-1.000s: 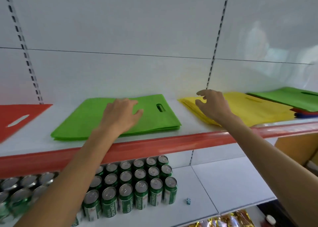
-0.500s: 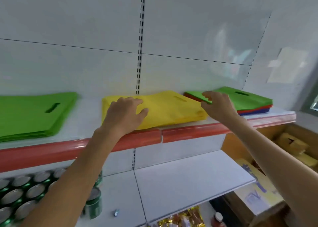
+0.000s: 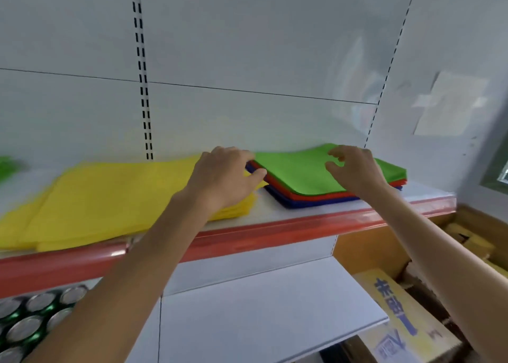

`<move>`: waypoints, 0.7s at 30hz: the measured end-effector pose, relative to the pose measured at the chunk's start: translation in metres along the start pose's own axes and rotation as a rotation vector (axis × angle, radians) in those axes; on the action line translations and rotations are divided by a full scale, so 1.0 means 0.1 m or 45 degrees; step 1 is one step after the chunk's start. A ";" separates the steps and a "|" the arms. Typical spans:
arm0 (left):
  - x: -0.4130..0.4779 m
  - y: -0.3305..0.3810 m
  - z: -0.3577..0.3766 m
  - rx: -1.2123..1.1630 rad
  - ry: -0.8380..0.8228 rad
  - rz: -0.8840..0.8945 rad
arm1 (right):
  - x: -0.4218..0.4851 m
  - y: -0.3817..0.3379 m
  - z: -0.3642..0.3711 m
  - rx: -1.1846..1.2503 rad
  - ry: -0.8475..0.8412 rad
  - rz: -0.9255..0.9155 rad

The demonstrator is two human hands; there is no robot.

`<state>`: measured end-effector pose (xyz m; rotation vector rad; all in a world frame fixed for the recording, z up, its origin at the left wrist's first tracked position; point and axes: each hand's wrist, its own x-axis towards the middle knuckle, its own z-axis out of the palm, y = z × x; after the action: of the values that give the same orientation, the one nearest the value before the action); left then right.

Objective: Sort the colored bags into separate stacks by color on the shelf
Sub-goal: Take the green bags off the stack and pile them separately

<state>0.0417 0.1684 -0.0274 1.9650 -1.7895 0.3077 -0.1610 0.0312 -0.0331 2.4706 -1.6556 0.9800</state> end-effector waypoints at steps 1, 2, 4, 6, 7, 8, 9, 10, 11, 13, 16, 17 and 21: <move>0.09 0.08 0.10 -0.027 -0.012 -0.013 | 0.08 0.13 -0.01 0.010 -0.005 -0.007; 0.19 0.17 0.20 -0.046 -0.014 -0.028 | 0.17 0.26 -0.03 0.027 0.001 -0.019; 0.39 0.35 0.40 -0.082 -0.027 -0.073 | 0.37 0.52 -0.06 0.059 0.011 -0.050; 0.57 0.55 0.59 -0.077 -0.063 -0.120 | 0.57 0.78 -0.10 0.047 0.006 -0.074; 0.64 0.65 0.67 -0.064 -0.081 -0.146 | 0.65 0.92 -0.11 0.041 -0.002 -0.083; 0.71 0.72 0.76 -0.055 -0.089 -0.180 | 0.72 1.05 -0.10 0.034 -0.014 -0.090; 0.77 0.78 0.83 -0.037 -0.091 -0.218 | 0.80 1.16 -0.09 0.025 -0.027 -0.099; 0.85 0.82 0.89 -0.008 -0.107 -0.269 | 0.88 1.24 -0.10 0.008 -0.059 -0.101; 0.92 0.85 0.94 0.040 -0.152 -0.337 | 0.95 1.31 -0.11 -0.031 -0.111 -0.106; 1.05 0.90 0.99 0.191 -0.324 -0.503 | 1.08 1.41 -0.12 -0.160 -0.269 -0.116; 1.18 0.96 1.06 0.284 -0.437 -0.625 | 1.26 1.52 -0.10 -0.218 -0.423 -0.100; 1.20 0.97 1.09 0.287 -0.416 -0.638 | 1.30 1.57 -0.07 -0.198 -0.429 -0.093; 1.20 0.93 1.23 0.251 -0.416 -0.676 | 1.45 1.69 0.02 -0.090 -0.379 -0.063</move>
<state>-0.0512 0.0003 -0.0624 2.6619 -1.3688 -0.0177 -0.2662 -0.1642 -0.0172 2.7002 -1.6566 0.5587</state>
